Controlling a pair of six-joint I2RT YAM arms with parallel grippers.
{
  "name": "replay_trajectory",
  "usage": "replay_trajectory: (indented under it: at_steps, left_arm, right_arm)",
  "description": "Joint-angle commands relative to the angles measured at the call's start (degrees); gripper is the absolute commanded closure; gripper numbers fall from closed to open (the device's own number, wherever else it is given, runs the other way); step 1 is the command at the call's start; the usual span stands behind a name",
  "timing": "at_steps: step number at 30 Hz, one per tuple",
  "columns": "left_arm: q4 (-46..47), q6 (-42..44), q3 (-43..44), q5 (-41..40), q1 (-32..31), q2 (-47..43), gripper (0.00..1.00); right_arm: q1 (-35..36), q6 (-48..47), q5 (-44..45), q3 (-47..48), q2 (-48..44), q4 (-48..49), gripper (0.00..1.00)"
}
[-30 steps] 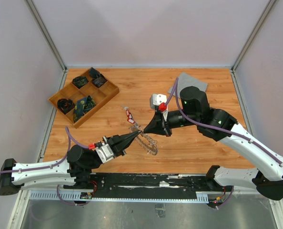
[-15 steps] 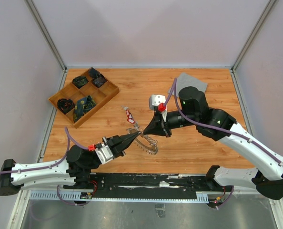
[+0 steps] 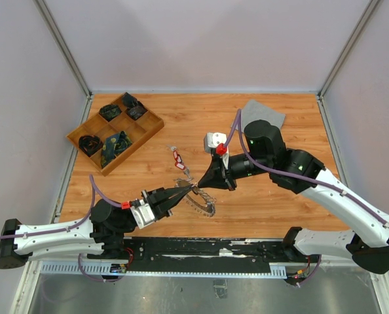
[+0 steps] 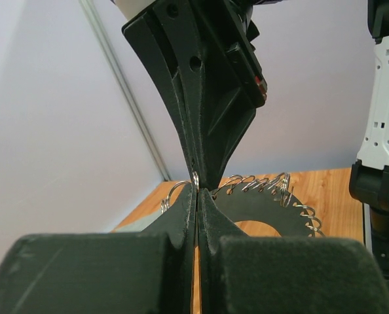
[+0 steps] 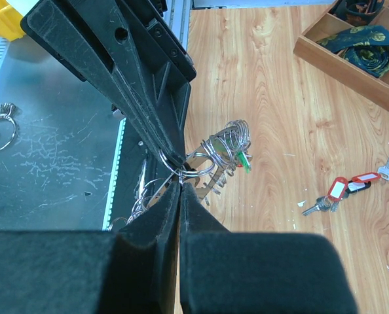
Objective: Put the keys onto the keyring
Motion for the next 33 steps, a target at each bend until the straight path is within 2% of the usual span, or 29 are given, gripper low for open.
replay_trajectory:
  at_steps: [1,13,27,33]
  left_arm:
    - [4.44,0.18,1.8,4.95,-0.49,-1.12,0.99]
    - [4.44,0.09,1.81,5.08,-0.45,-0.81,0.99]
    - [6.58,-1.65,1.11,5.69,-0.5,-1.38,0.99]
    - [9.53,-4.1,0.3,5.24,-0.48,-1.23,0.99]
  right_arm:
    - [0.51,-1.0,0.29,1.46,0.96,0.06,0.99]
    - [0.69,-2.24,-1.27,2.64,2.02,-1.13,0.96]
    - [0.69,-6.45,2.02,-0.09,-5.96,2.0,0.8]
    - [0.69,-6.42,1.69,-1.99,-8.84,5.08,0.87]
